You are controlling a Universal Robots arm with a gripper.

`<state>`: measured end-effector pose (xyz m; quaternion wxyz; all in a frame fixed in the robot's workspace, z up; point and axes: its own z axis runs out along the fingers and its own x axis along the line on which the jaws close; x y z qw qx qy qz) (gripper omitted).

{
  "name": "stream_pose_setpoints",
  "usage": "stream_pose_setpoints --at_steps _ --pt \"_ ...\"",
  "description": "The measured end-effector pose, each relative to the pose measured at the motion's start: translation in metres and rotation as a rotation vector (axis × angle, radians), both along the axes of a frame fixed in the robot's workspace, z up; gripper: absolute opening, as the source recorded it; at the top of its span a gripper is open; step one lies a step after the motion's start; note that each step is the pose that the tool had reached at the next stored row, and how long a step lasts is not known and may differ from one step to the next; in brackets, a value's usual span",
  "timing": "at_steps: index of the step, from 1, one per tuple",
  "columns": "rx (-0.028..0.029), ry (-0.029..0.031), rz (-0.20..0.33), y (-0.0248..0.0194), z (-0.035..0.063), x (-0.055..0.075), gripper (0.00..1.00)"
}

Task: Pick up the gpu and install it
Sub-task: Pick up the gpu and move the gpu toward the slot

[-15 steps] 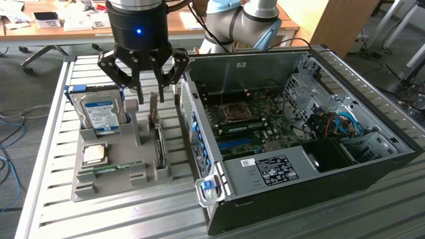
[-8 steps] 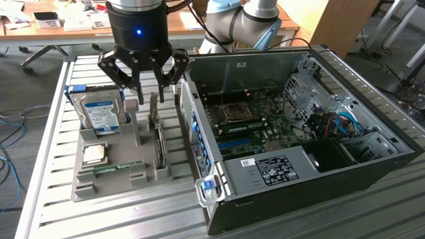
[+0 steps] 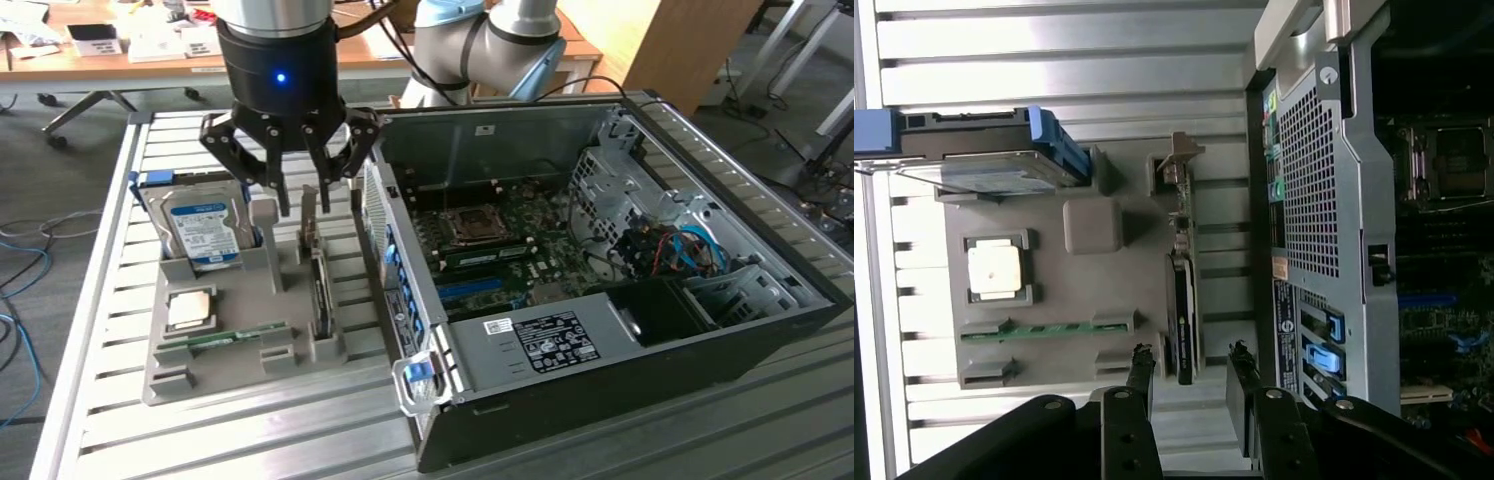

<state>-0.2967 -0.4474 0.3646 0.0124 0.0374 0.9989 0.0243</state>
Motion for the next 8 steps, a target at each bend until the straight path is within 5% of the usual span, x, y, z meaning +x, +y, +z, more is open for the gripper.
stream_pose_setpoints --at_steps 8 --pt "0.0000 0.0001 0.000 0.0000 -0.0091 0.0000 0.43"
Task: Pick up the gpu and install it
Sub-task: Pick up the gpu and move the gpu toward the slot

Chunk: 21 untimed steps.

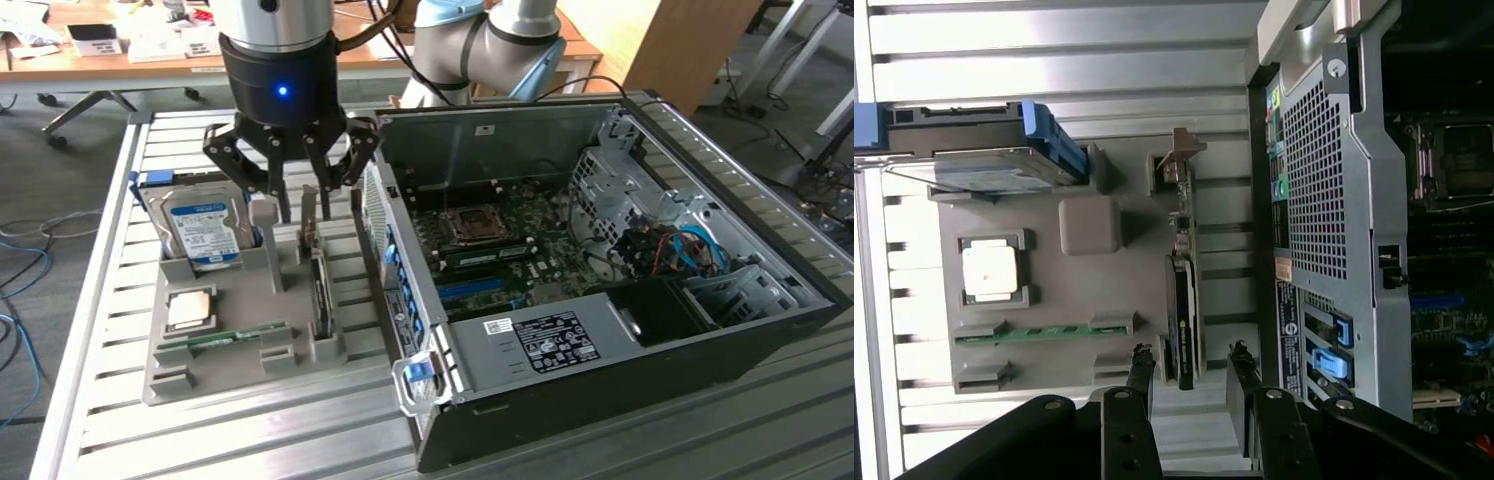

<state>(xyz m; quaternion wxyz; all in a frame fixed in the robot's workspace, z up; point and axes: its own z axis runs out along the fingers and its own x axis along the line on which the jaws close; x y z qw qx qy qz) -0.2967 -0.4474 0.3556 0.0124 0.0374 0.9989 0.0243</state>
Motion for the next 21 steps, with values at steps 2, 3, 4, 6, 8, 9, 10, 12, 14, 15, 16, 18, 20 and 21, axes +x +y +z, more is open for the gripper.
stream_pose_setpoints --at_steps 2,3,4,6,8,9,10,12,14,15,16,18,20,21 --pt "-0.0001 0.0001 0.000 0.0000 -0.0005 0.000 0.43" --pt "-0.0001 0.0001 0.000 0.0000 -0.0005 0.000 0.43" --pt "-0.0001 0.0001 0.000 0.0000 -0.0005 0.000 0.43" --pt "-0.0001 0.0000 0.000 0.0000 -0.0006 0.000 0.43" --pt "0.0000 0.0000 0.000 0.0000 -0.0007 0.000 0.43" --pt "0.0002 -0.0003 0.000 0.0001 -0.0012 0.000 0.43" --pt "0.0002 -0.0003 0.000 0.0000 -0.0019 0.000 0.43" --pt "0.0001 -0.0001 0.000 0.0000 -0.0040 0.000 0.43" --pt "0.0001 -0.0001 0.000 0.0000 -0.0068 0.000 0.43" --pt "0.0000 0.0000 0.000 0.0000 -0.0084 0.000 0.43" --pt "0.0002 -0.0001 0.000 0.0000 -0.0102 0.000 0.43" --pt "0.0000 0.0000 0.000 0.0000 -0.0131 0.000 0.43" --pt "0.0000 0.0000 0.000 0.0000 -0.0137 0.000 0.43" --pt "0.0000 0.0001 0.000 0.0000 -0.0136 0.000 0.43"
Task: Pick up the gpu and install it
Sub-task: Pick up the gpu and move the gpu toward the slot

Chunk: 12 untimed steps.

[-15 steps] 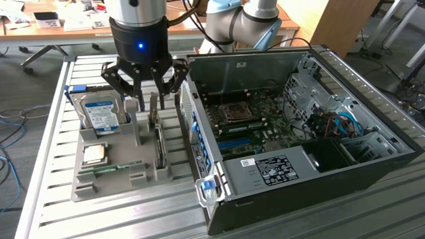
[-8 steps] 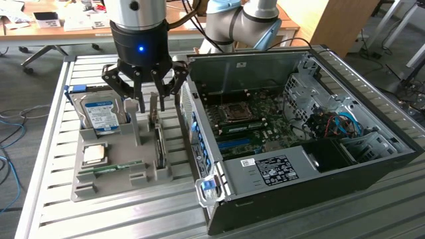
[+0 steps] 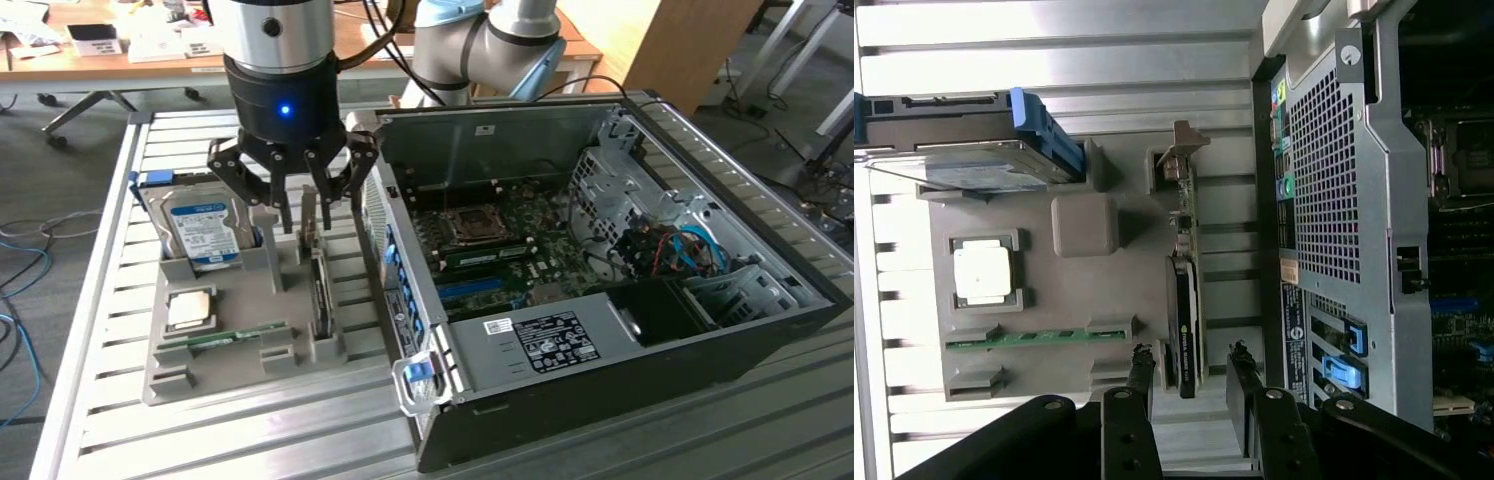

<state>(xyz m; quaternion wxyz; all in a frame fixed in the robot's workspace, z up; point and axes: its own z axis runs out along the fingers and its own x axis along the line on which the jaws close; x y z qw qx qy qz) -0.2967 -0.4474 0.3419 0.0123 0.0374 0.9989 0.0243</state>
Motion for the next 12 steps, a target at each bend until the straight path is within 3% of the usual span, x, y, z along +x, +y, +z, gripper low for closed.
stream_pose_setpoints --at_steps 12 --pt "0.0011 -0.0001 0.000 0.0000 -0.0021 0.0001 0.43"
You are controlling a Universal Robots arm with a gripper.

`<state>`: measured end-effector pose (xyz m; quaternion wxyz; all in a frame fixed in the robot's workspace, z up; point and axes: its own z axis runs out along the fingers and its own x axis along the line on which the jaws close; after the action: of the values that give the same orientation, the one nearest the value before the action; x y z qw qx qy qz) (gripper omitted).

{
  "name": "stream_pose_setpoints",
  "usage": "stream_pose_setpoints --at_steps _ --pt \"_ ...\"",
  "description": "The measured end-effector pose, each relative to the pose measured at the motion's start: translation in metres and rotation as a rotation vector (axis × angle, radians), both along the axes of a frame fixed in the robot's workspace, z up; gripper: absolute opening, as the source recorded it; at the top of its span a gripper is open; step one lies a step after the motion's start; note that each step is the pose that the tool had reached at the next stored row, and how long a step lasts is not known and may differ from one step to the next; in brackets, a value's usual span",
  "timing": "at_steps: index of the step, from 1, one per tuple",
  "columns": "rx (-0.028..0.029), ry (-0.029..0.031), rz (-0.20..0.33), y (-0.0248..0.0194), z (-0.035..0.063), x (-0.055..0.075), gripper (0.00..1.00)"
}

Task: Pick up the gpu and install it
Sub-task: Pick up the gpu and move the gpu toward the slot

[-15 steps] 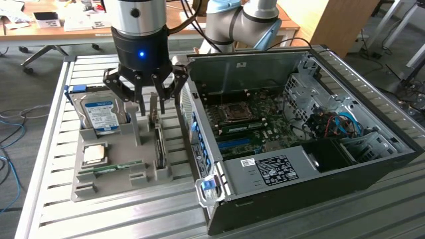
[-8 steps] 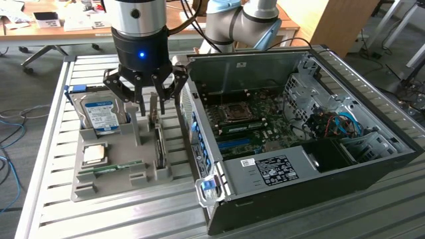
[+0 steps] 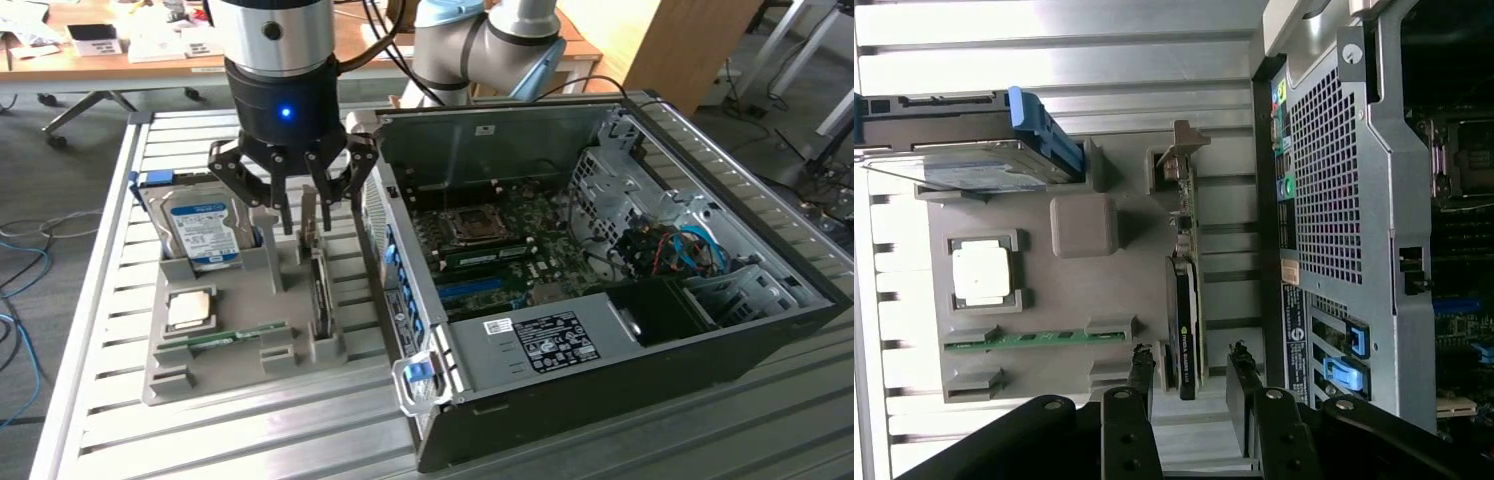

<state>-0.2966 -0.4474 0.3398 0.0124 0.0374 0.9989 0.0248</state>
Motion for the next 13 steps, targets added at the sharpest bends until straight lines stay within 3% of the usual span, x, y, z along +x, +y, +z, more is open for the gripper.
stream_pose_setpoints --at_steps 13 --pt "0.0007 0.0000 0.000 0.0000 -0.0042 0.0000 0.43"
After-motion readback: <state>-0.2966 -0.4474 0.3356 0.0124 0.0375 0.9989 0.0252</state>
